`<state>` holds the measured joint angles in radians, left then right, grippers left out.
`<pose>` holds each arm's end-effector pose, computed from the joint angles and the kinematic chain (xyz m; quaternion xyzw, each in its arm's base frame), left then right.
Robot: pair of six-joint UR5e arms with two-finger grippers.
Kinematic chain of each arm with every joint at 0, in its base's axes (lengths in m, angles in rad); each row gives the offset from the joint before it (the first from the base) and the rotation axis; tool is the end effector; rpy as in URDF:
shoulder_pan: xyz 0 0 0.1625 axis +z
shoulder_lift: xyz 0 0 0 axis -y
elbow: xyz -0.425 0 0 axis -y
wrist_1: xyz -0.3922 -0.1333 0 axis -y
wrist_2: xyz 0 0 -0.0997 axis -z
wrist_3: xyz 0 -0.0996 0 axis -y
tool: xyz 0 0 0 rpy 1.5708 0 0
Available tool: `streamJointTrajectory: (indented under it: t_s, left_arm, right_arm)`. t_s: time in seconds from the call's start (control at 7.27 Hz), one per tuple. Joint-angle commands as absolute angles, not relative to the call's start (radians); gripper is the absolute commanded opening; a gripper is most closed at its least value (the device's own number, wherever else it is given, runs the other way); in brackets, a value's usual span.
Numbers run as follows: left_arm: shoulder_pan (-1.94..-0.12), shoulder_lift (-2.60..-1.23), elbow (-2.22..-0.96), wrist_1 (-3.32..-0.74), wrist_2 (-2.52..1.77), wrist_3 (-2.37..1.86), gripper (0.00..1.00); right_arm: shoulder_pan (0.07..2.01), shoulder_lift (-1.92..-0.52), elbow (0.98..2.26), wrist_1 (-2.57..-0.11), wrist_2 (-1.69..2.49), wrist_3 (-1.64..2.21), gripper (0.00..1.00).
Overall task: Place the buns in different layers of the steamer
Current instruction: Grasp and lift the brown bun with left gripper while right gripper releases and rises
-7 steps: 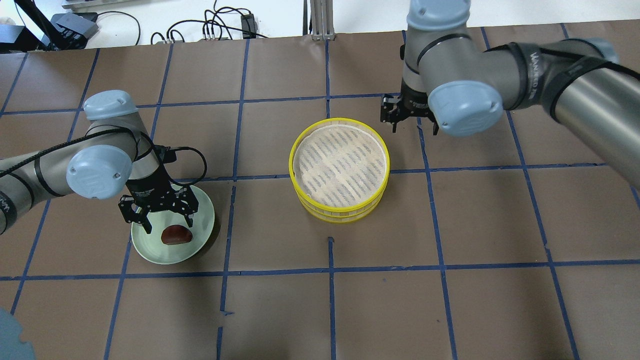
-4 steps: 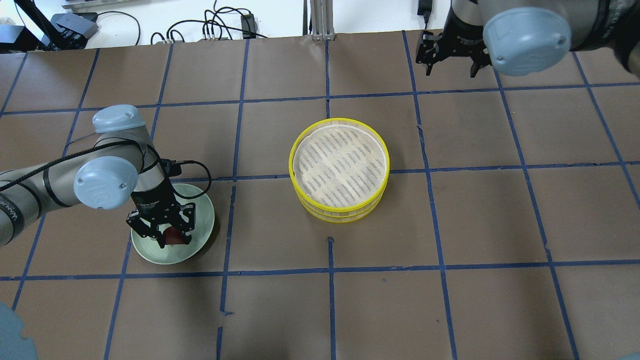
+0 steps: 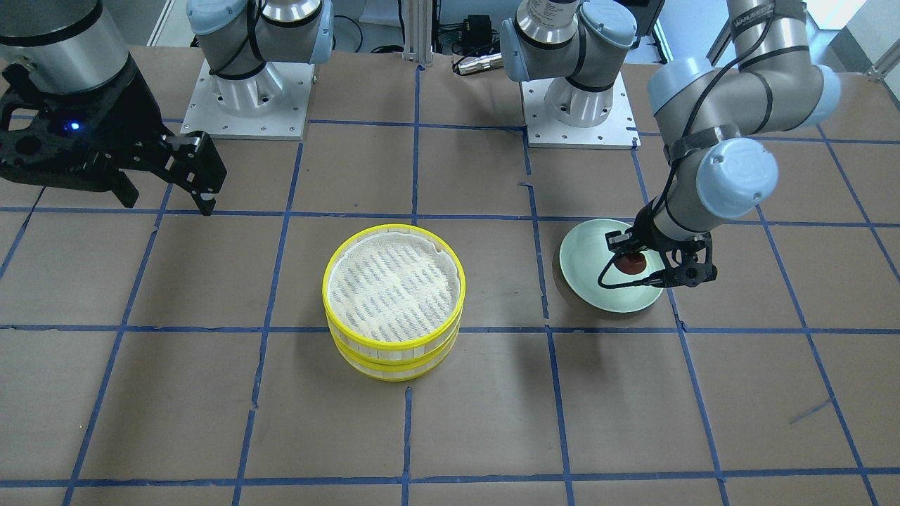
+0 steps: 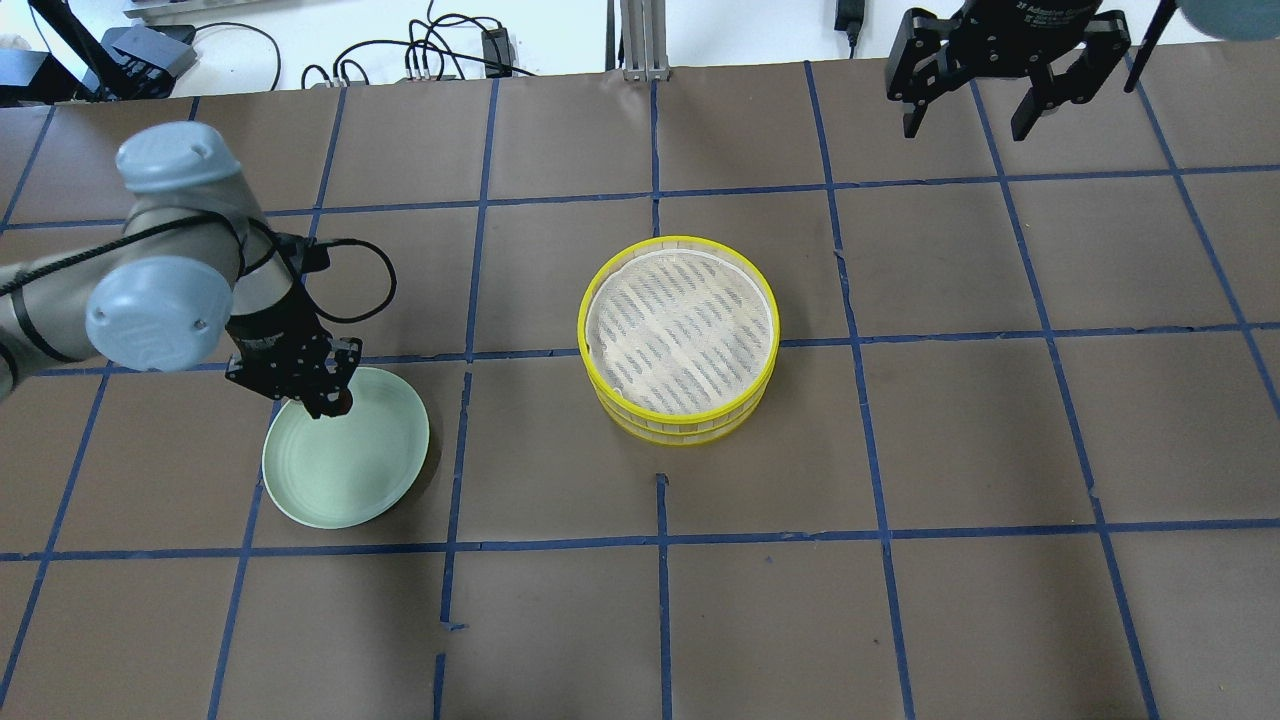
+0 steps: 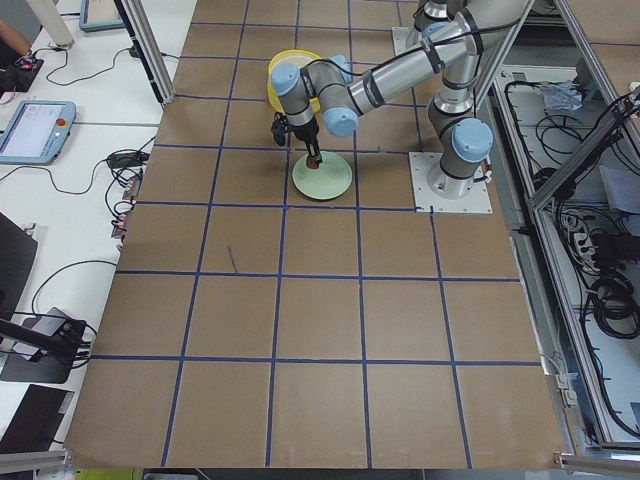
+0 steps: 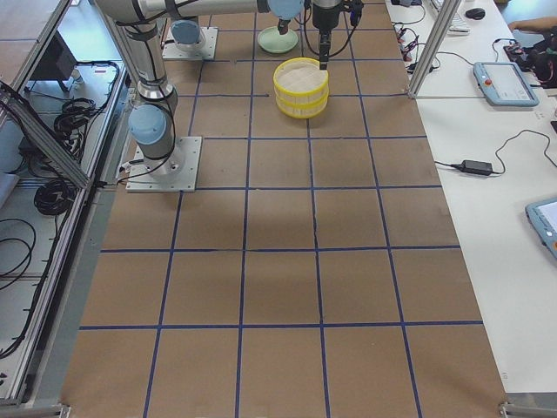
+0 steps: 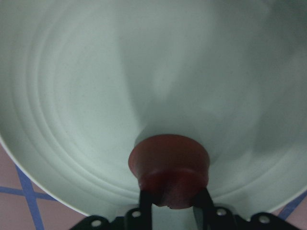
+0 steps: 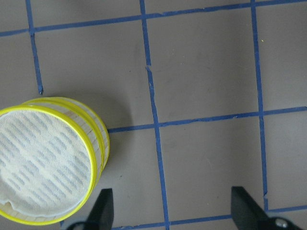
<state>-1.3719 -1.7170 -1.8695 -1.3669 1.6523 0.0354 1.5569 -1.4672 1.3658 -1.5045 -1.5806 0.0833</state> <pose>-0.0261 -0.5042 0.2940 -0.0761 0.9890 0.1240 0.0261 0.1248 -0.5391 0.5289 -0.0487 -0.9986 0.0177 0.0043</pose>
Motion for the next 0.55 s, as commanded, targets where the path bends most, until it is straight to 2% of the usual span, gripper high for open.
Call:
streamJointTrajectory:
  t_s: [0.0, 0.41]
  left_arm:
    - [-1.425, -1.649, -1.694, -1.571, 1.503, -0.029, 0.09]
    - [-1.697, -1.664, -1.658, -1.426, 1.378, -0.481, 0.09]
  right_arm:
    - [1.569, -1.491, 1.377, -1.448, -1.568, 0.080, 0.88]
    - [1.569, -1.494, 1.400, -1.454, -1.568, 0.078, 0.88]
